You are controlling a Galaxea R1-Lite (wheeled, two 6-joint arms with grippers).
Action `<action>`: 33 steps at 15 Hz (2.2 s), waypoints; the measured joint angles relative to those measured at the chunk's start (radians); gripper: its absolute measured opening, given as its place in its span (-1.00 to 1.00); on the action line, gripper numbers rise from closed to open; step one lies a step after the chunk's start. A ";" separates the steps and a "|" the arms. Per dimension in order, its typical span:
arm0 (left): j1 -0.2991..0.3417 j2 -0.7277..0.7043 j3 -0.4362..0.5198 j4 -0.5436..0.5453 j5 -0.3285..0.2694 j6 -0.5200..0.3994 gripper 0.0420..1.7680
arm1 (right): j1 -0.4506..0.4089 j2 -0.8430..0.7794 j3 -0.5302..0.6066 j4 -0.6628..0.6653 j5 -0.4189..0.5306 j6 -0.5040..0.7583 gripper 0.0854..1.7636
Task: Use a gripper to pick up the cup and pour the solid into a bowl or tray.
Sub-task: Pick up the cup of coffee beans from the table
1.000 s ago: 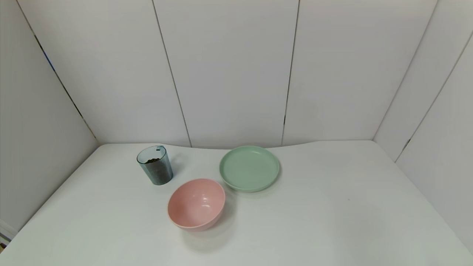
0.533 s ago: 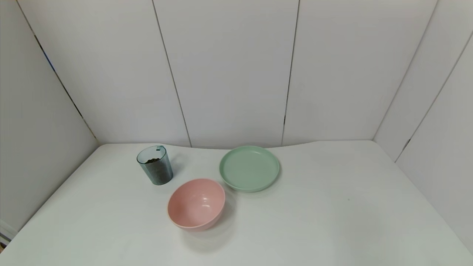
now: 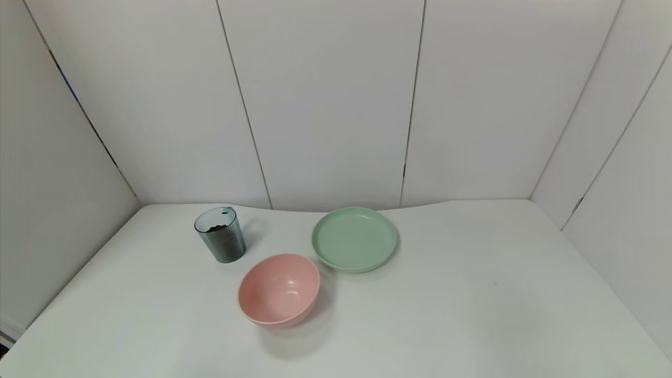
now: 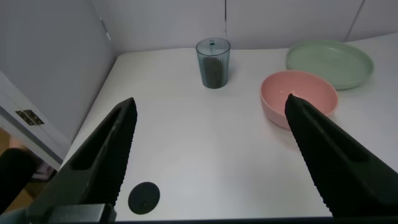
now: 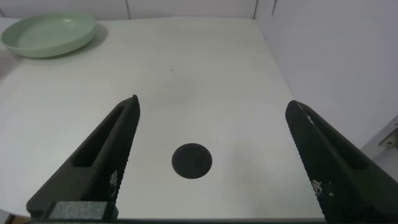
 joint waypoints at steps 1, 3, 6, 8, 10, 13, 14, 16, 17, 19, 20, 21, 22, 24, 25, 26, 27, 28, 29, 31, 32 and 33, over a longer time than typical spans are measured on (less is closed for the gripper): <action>0.000 0.070 -0.042 -0.001 0.016 -0.001 0.94 | 0.000 0.000 0.000 0.000 0.000 0.000 0.94; 0.005 0.226 -0.119 -0.003 0.045 -0.001 0.94 | 0.000 0.000 0.000 0.000 0.000 0.000 0.94; 0.029 0.467 -0.192 -0.043 0.054 -0.001 0.94 | 0.000 0.000 0.000 0.000 0.000 0.000 0.94; 0.062 0.630 -0.207 -0.125 0.033 0.000 0.94 | 0.000 0.000 0.000 0.000 0.000 0.000 0.94; 0.111 0.779 -0.201 -0.238 -0.025 0.010 0.94 | 0.000 0.000 0.000 0.000 0.000 0.000 0.94; 0.174 0.969 -0.138 -0.456 -0.116 0.043 0.94 | 0.000 0.000 0.000 0.000 0.000 0.000 0.94; 0.184 1.023 -0.101 -0.538 -0.143 0.047 0.94 | 0.000 0.000 0.000 0.000 0.000 0.000 0.94; 0.191 1.120 -0.035 -0.686 -0.175 0.050 0.94 | 0.000 0.000 0.000 0.000 0.000 0.000 0.94; 0.190 1.174 -0.006 -0.771 -0.184 0.051 0.94 | 0.000 0.000 0.000 0.000 0.000 0.000 0.94; 0.187 1.281 0.040 -0.933 -0.198 0.059 0.94 | 0.000 0.000 0.000 0.000 0.000 0.000 0.94; 0.186 1.333 0.057 -1.005 -0.201 0.069 0.94 | 0.000 0.000 0.000 0.000 0.000 0.000 0.94; 0.185 1.397 0.075 -1.095 -0.206 0.084 0.94 | 0.000 0.000 0.000 0.000 0.000 0.000 0.94; 0.182 1.455 0.090 -1.183 -0.211 0.096 0.94 | 0.000 0.000 0.000 0.000 0.000 0.000 0.94; 0.170 1.577 0.119 -1.371 -0.221 0.107 0.94 | 0.000 0.000 0.000 0.000 0.000 0.000 0.94; 0.162 1.628 0.127 -1.438 -0.221 0.108 0.94 | 0.000 0.000 0.000 0.000 0.000 0.000 0.94; 0.151 1.685 0.132 -1.503 -0.221 0.108 0.94 | 0.000 0.000 0.000 0.000 0.000 -0.001 0.94; 0.141 1.732 0.135 -1.564 -0.220 0.108 0.94 | 0.000 0.000 0.000 0.000 0.000 0.000 0.94; 0.131 1.769 0.137 -1.599 -0.220 0.106 0.94 | 0.000 0.000 0.000 0.000 0.000 0.000 0.94; 0.121 1.793 0.138 -1.603 -0.221 0.103 0.94 | 0.000 0.000 0.000 0.000 0.000 0.000 0.94; 0.111 1.821 0.130 -1.604 -0.221 0.091 0.94 | 0.000 0.000 0.000 0.000 0.000 0.000 0.94; 0.101 1.830 0.128 -1.604 -0.219 0.061 0.94 | 0.000 0.000 0.000 0.000 0.000 -0.001 0.94; 0.095 1.836 0.126 -1.605 -0.216 0.043 0.94 | 0.000 0.000 0.000 0.000 0.000 0.000 0.94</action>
